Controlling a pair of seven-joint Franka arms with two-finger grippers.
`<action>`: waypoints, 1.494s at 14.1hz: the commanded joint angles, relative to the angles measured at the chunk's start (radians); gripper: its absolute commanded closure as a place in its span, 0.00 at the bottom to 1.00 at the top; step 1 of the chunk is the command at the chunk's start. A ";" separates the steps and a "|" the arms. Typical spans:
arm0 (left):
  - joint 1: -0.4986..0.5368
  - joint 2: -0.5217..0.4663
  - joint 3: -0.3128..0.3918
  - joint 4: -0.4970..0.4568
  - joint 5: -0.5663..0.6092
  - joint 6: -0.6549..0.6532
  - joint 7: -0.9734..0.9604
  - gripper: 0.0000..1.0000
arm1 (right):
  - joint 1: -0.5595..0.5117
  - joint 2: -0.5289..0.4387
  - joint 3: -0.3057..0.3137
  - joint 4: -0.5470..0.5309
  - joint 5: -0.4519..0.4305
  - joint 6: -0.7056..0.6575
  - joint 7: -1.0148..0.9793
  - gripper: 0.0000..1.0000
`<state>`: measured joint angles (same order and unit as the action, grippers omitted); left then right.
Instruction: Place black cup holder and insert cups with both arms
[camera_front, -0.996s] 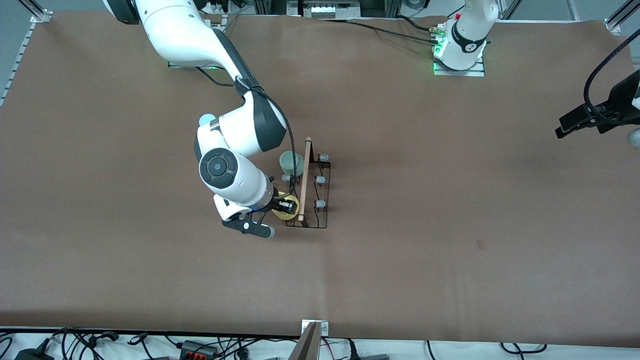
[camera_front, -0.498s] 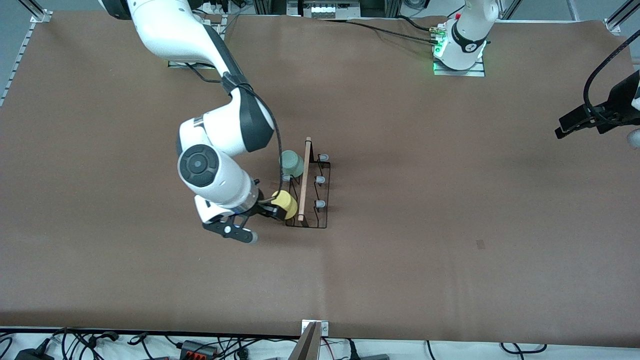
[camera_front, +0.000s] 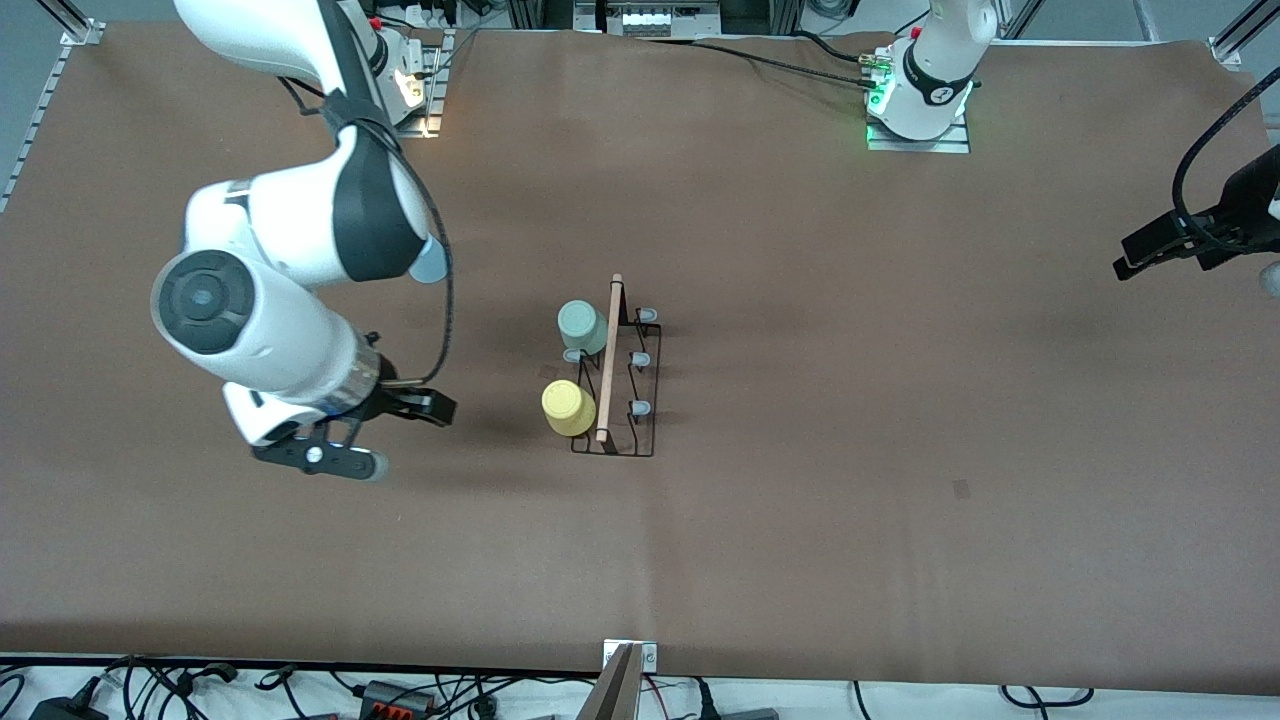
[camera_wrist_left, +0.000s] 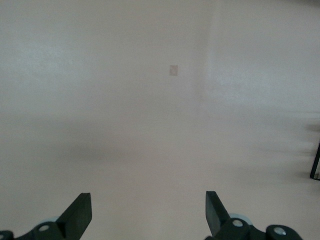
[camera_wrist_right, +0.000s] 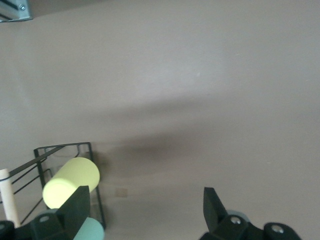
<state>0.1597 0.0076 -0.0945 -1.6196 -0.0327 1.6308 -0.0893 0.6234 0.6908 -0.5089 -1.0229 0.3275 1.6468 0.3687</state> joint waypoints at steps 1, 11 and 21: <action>0.012 0.015 -0.002 0.030 -0.026 -0.005 0.028 0.00 | -0.005 -0.033 -0.042 -0.009 -0.007 -0.024 -0.069 0.00; 0.014 0.005 -0.004 0.033 -0.009 -0.005 0.020 0.00 | -0.570 -0.410 0.464 -0.360 -0.274 0.019 -0.244 0.00; 0.024 0.000 -0.002 0.033 -0.023 -0.012 0.017 0.00 | -0.653 -0.534 0.471 -0.474 -0.335 -0.004 -0.384 0.00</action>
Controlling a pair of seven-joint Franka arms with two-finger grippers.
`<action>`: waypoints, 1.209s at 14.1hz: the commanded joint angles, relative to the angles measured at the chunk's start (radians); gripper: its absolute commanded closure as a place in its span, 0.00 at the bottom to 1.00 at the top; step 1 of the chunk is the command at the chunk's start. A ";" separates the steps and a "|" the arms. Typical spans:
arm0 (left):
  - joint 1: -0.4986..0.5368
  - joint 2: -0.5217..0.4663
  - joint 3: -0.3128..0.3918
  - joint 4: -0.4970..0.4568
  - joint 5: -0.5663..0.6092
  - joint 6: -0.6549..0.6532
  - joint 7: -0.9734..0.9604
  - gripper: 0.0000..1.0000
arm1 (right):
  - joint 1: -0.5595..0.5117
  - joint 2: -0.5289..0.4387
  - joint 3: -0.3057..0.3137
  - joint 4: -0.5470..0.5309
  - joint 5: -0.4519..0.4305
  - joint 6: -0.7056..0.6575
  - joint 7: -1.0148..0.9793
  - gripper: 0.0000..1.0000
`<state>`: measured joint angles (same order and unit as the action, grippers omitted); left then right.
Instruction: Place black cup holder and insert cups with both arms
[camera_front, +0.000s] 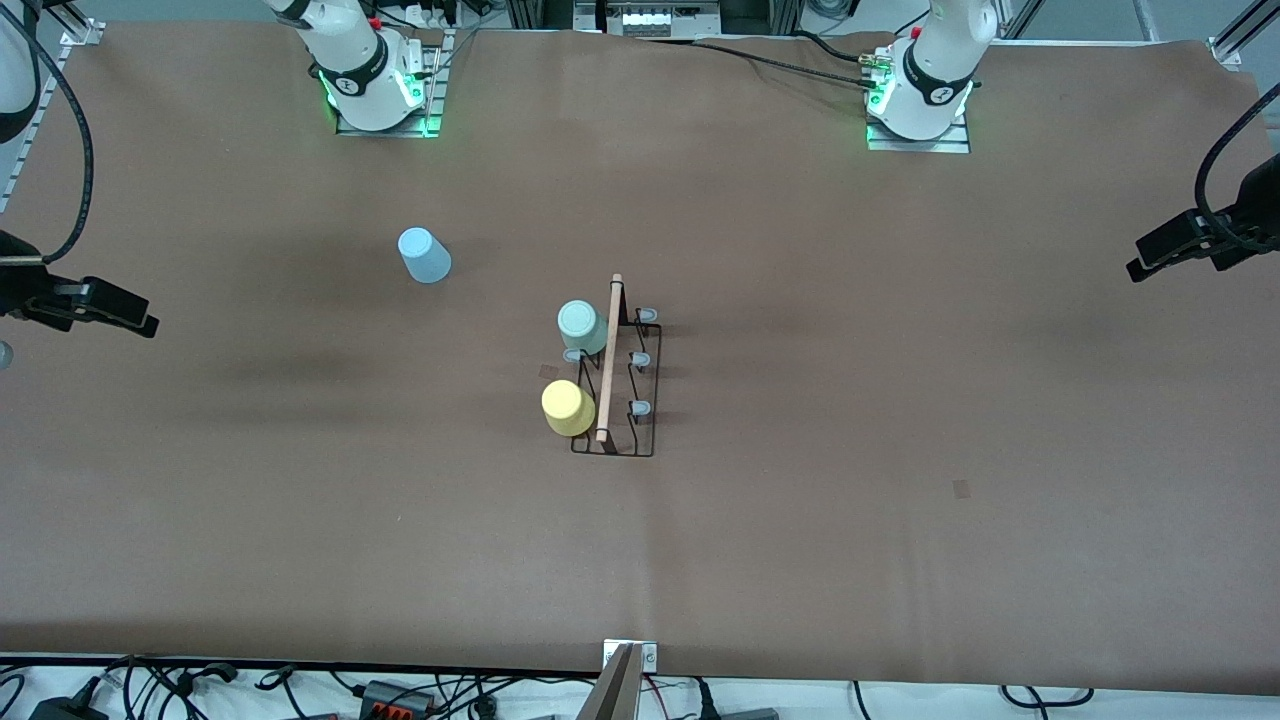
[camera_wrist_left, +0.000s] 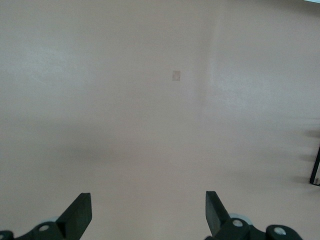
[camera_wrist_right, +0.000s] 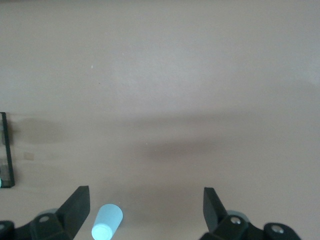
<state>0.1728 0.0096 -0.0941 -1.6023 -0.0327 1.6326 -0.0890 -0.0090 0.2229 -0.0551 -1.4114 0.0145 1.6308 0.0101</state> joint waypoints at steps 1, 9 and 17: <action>0.011 0.000 -0.003 0.016 -0.023 -0.014 0.017 0.00 | -0.020 -0.109 0.017 -0.157 -0.024 0.047 -0.027 0.00; 0.010 -0.002 -0.003 0.031 -0.013 -0.016 0.017 0.00 | -0.014 -0.270 0.021 -0.379 -0.022 0.113 -0.029 0.00; 0.010 0.000 -0.001 0.044 -0.012 -0.037 0.020 0.00 | -0.014 -0.283 0.021 -0.370 -0.021 0.098 -0.039 0.00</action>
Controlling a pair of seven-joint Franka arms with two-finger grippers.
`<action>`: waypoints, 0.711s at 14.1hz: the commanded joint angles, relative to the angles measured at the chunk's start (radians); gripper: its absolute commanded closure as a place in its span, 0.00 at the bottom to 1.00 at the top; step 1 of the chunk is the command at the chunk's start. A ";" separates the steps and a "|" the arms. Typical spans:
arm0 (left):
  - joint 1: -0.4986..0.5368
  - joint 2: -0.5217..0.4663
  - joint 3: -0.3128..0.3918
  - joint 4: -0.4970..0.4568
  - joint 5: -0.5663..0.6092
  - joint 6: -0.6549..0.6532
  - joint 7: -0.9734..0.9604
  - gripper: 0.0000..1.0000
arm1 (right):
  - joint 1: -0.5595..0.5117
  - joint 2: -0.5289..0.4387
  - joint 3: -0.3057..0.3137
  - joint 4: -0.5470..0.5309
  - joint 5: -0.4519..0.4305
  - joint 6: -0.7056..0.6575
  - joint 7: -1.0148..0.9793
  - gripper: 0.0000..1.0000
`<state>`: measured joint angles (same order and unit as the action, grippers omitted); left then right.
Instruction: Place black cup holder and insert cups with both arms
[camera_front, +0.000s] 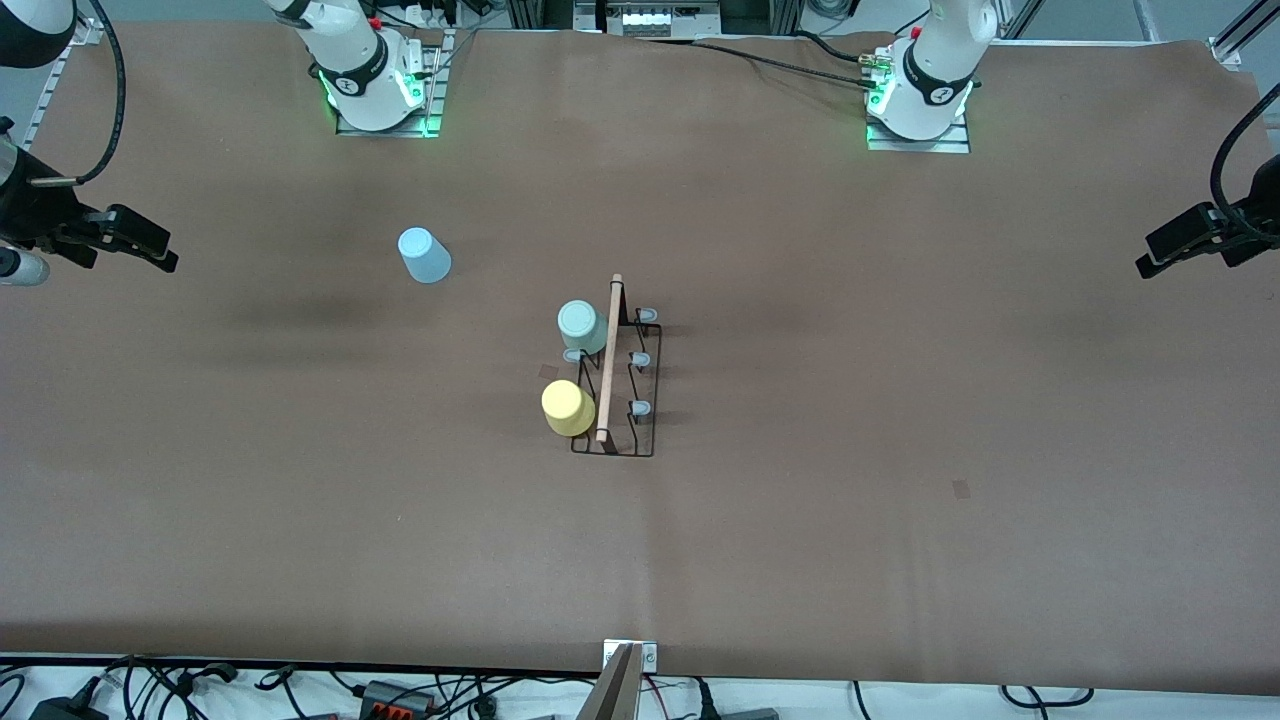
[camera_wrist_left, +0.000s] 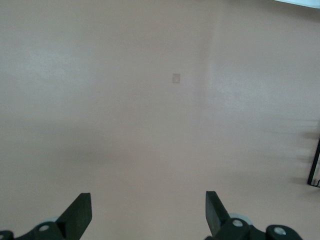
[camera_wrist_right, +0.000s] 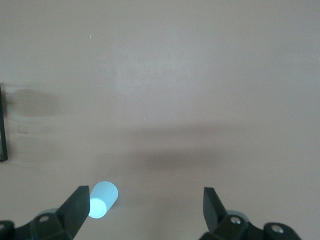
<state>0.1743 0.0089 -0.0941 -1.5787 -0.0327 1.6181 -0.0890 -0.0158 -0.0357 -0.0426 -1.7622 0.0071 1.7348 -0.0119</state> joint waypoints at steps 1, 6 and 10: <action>0.010 0.002 -0.003 0.020 -0.012 -0.023 0.020 0.00 | -0.007 -0.024 0.009 -0.019 -0.013 -0.006 -0.019 0.00; 0.010 0.002 -0.001 0.020 -0.012 -0.023 0.021 0.00 | -0.009 -0.032 0.006 -0.017 -0.013 -0.043 -0.020 0.00; 0.010 0.002 -0.001 0.020 -0.012 -0.024 0.021 0.00 | -0.009 -0.035 0.007 -0.019 -0.007 -0.052 -0.017 0.00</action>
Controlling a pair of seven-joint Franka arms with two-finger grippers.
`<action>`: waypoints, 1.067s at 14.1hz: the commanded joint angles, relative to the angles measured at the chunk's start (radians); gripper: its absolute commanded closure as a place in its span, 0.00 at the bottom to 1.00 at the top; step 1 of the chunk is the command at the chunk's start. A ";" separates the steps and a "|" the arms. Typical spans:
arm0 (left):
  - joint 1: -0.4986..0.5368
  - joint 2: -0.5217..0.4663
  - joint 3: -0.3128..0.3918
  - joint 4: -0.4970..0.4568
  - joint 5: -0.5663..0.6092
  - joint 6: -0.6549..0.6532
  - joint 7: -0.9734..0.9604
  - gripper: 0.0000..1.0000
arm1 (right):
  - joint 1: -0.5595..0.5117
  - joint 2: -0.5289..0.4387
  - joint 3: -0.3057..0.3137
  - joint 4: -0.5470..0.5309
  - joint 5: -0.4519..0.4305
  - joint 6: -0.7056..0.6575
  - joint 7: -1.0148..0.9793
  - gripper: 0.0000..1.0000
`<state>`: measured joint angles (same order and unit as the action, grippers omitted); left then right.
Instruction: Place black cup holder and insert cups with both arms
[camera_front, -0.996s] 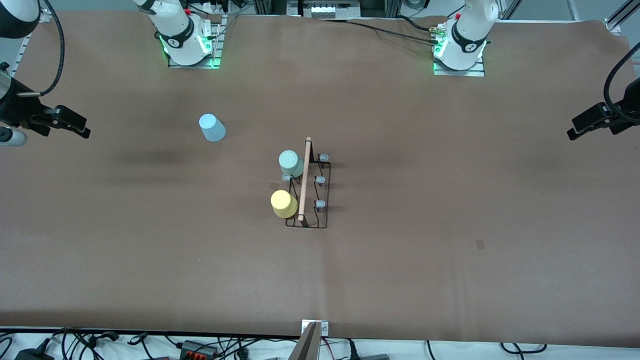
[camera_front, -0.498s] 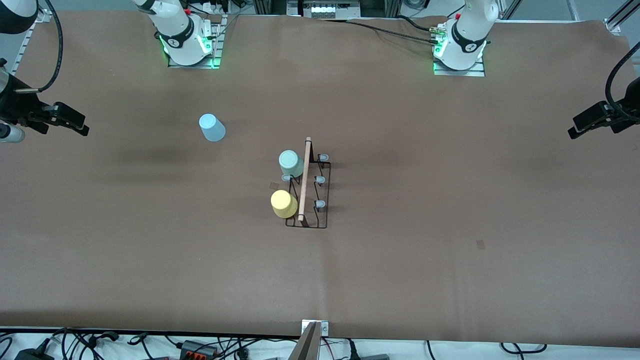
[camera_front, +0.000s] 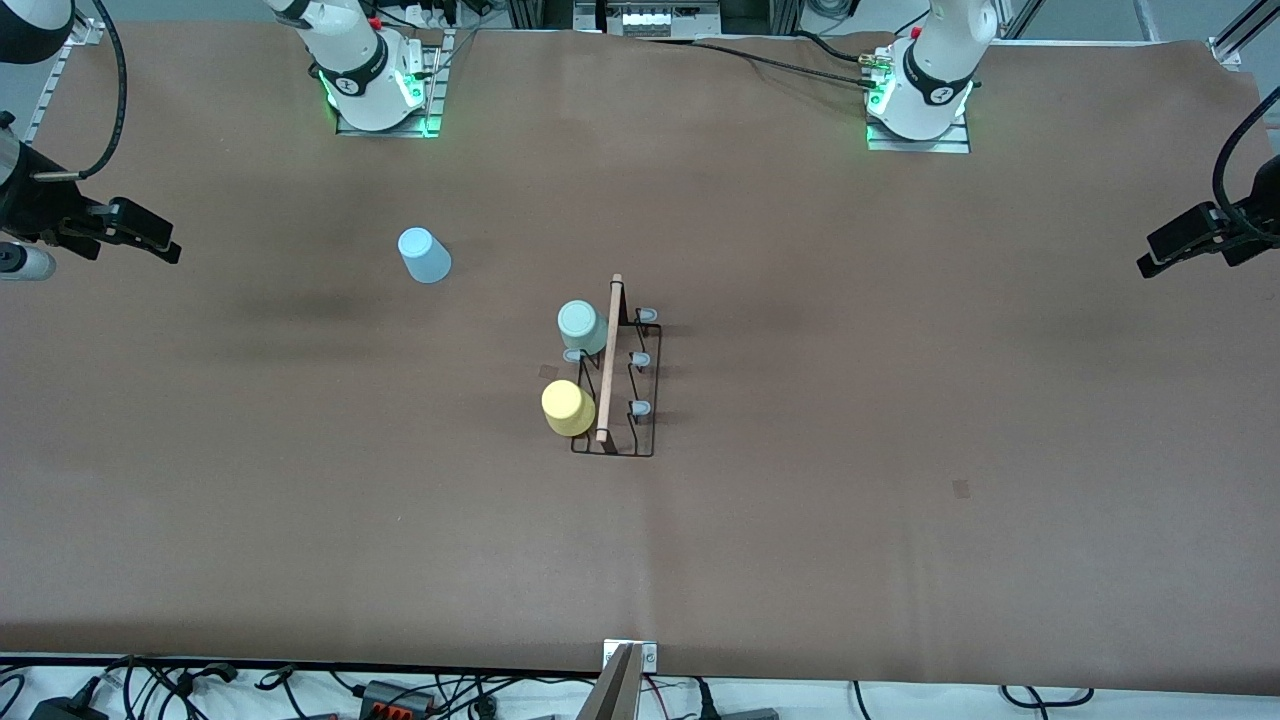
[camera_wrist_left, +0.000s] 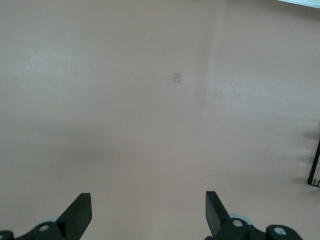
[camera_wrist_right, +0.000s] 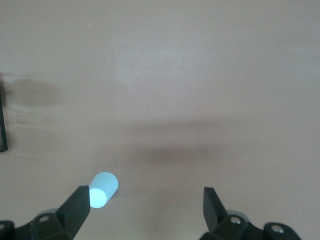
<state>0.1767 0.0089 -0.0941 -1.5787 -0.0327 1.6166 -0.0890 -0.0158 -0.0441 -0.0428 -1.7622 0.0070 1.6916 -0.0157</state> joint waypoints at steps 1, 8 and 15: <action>0.007 0.002 -0.001 0.020 -0.010 -0.023 0.021 0.00 | -0.007 -0.026 0.007 -0.019 -0.007 -0.009 -0.013 0.00; 0.009 0.002 -0.001 0.020 -0.010 -0.023 0.021 0.00 | -0.007 -0.028 0.009 -0.025 -0.010 0.005 -0.015 0.00; 0.009 0.002 -0.001 0.020 -0.010 -0.023 0.021 0.00 | -0.006 -0.026 0.012 -0.026 -0.015 0.014 -0.020 0.00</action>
